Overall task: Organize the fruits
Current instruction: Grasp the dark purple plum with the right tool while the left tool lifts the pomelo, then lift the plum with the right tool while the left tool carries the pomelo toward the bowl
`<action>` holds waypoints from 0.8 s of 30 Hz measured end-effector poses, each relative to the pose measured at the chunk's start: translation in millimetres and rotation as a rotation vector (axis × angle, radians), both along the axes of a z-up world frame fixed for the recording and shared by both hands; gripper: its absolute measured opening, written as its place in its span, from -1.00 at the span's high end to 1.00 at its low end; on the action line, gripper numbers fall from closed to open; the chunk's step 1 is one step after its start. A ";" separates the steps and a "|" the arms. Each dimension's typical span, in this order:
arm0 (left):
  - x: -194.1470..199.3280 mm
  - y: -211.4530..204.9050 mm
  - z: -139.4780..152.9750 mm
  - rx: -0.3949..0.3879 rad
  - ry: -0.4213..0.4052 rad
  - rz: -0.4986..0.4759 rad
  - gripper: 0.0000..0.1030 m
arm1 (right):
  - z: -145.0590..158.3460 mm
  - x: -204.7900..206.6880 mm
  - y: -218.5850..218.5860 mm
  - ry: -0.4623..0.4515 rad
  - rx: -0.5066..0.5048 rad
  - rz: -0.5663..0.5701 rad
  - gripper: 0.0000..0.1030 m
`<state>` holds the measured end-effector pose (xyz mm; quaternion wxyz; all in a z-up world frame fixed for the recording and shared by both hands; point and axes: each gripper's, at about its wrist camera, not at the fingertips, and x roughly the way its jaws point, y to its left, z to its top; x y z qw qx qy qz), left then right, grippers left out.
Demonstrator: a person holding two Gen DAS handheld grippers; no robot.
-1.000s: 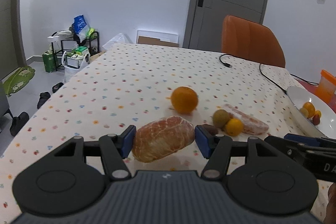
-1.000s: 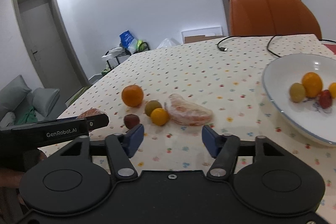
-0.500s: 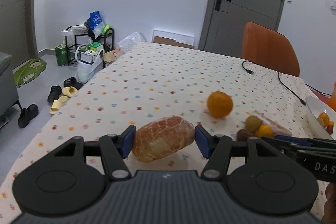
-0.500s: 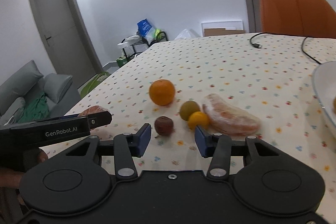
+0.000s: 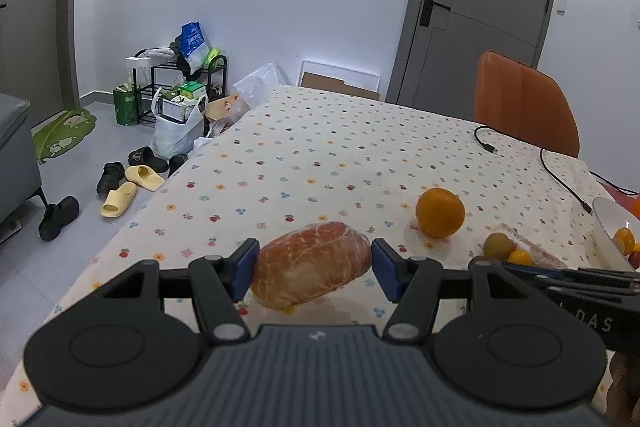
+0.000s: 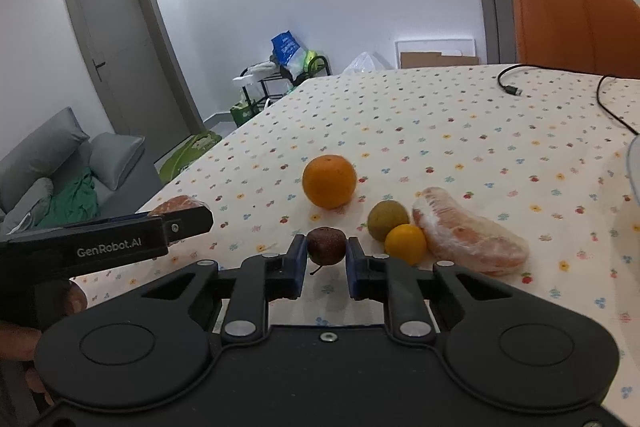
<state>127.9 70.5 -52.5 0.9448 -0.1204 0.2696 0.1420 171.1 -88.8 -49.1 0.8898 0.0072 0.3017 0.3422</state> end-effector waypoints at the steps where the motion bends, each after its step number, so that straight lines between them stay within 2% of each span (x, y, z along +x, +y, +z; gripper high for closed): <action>1: 1.4 -2.2 0.5 0.000 -0.001 -0.004 -0.16 | 1.3 -0.4 -3.1 -0.003 0.002 -0.005 0.63; 24: 35.3 -95.3 15.7 0.007 -0.039 -0.210 -0.16 | 26.9 -8.8 -118.1 -0.082 0.052 -0.235 0.63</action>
